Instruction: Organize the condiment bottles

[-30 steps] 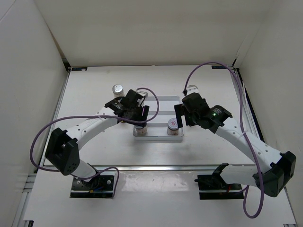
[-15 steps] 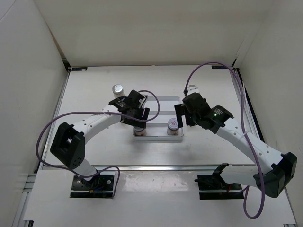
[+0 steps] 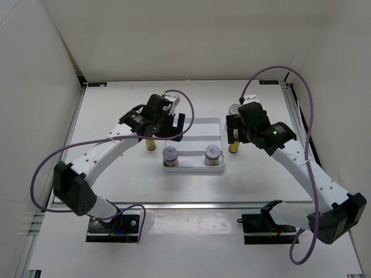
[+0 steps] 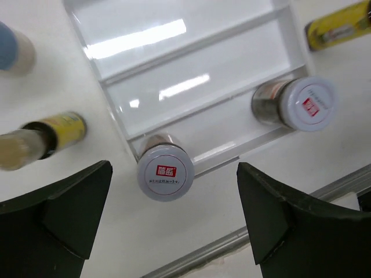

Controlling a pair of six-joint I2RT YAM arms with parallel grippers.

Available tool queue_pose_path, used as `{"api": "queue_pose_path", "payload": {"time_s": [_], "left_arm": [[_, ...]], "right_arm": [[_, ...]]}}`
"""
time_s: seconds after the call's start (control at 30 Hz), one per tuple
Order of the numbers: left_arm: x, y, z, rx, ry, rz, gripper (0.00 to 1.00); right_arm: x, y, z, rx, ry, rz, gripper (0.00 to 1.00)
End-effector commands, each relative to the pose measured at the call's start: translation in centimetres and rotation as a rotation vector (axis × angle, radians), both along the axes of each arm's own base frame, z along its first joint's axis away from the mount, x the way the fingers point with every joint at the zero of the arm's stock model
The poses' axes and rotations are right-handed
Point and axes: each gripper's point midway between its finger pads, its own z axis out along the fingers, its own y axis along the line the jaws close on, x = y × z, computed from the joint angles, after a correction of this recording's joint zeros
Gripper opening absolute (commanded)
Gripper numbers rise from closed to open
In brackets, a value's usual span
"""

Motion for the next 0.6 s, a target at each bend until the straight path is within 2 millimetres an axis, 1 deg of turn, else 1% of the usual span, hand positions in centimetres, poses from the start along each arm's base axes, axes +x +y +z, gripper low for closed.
{"api": "queue_pose_path", "payload": {"time_s": [0.0,0.03,0.07,0.1,0.13,0.17,0.2,0.23,0.27,0.3,0.33,0.37,0.4,0.43,0.47,0.5,0.53,0.57], "left_arm": [[0.4,2.4,8.2,-0.036,-0.235,0.050,1.00],[0.3,4.1,10.3,-0.031,-0.312,0.109,1.00],[0.3,5.4,10.8,-0.014,-0.339,0.138,1.00],[0.1,7.4,12.2,-0.005,-0.393,0.201,1.00],[0.4,9.2,12.6,0.017,-0.417,0.249,1.00],[0.3,10.5,12.0,0.058,-0.422,0.273,1.00],[0.3,12.1,12.0,0.091,-0.440,0.318,1.00],[0.1,14.0,12.2,0.105,-0.454,0.374,1.00],[-0.1,15.9,10.4,0.178,-0.438,0.415,1.00],[-0.5,17.3,9.4,0.216,-0.428,0.456,1.00],[-0.9,18.6,9.3,0.224,-0.449,0.498,1.00],[-1.2,20.4,7.2,0.260,-0.417,0.552,1.00],[-1.5,21.1,6.5,0.256,-0.416,0.579,1.00],[-2.2,21.7,6.6,0.233,-0.439,0.606,1.00],[-2.5,22.1,6.2,0.225,-0.452,0.618,1.00],[-2.7,22.1,5.0,0.216,-0.463,0.621,1.00],[-3.2,22.3,5.9,0.184,-0.506,0.631,1.00],[-3.4,22.3,6.3,0.167,-0.518,0.628,1.00]], "right_arm": [[1.6,-1.1,2.0,0.002,-0.052,-0.011,1.00],[1.8,-1.0,2.0,0.001,-0.051,-0.011,1.00],[1.8,-1.0,1.9,0.022,-0.043,-0.018,1.00],[2.0,-0.6,1.7,0.035,-0.037,-0.016,1.00],[2.4,-0.5,1.3,0.045,-0.026,-0.027,1.00],[2.6,-0.7,1.0,0.053,-0.016,-0.054,1.00],[2.7,-0.5,0.6,0.059,0.001,-0.053,1.00],[3.2,-1.0,-0.2,0.052,0.025,-0.075,1.00],[3.4,-0.6,-0.2,0.078,0.038,-0.061,1.00],[3.5,-0.5,0.2,0.083,0.030,-0.060,1.00],[3.6,-0.5,-0.2,0.077,0.041,-0.061,1.00],[3.8,-0.8,-0.2,0.085,0.041,-0.079,1.00],[4.0,-0.7,-0.1,0.085,0.041,-0.079,1.00],[4.2,-0.9,-0.5,0.080,0.050,-0.090,1.00],[4.4,-1.5,-0.5,0.075,0.046,-0.108,1.00],[4.6,-1.7,-0.9,0.068,0.059,-0.118,1.00],[4.8,-1.9,-1.4,0.046,0.069,-0.119,1.00],[5.2,-2.1,-1.2,0.048,0.066,-0.128,1.00]]}}
